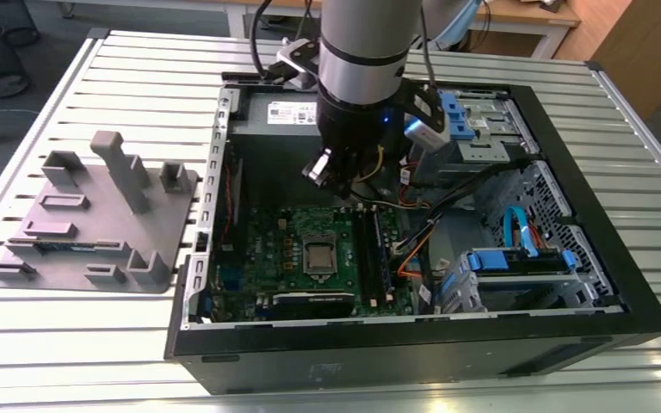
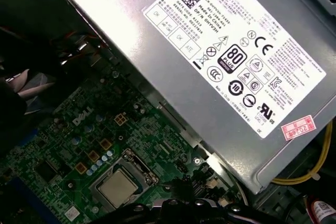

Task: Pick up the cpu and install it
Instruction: 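Install the first cpu locking lever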

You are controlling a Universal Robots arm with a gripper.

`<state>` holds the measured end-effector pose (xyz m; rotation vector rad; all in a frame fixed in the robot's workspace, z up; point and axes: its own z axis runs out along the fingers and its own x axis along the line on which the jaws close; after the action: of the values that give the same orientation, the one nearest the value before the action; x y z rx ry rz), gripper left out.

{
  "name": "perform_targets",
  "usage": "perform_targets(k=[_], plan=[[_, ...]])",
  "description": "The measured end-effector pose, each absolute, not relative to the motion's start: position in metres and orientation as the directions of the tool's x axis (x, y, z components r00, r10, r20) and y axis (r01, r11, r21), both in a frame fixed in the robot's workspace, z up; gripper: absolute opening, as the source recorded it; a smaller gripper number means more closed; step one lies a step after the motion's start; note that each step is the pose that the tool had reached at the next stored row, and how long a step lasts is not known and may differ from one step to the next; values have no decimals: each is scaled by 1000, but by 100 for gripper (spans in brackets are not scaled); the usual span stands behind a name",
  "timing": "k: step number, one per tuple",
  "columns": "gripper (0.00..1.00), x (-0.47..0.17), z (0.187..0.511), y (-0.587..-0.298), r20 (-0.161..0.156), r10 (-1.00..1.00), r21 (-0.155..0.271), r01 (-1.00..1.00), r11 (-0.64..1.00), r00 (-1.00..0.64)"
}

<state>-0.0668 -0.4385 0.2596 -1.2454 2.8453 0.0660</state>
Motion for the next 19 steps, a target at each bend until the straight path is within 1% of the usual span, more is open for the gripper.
perform_targets(k=[9, 19], plan=[[11, -64, 252, -431, -50, -733, 24, -735, 678, -678], [11, -64, 243, -429, -51, -733, 22, -735, 678, -678]])
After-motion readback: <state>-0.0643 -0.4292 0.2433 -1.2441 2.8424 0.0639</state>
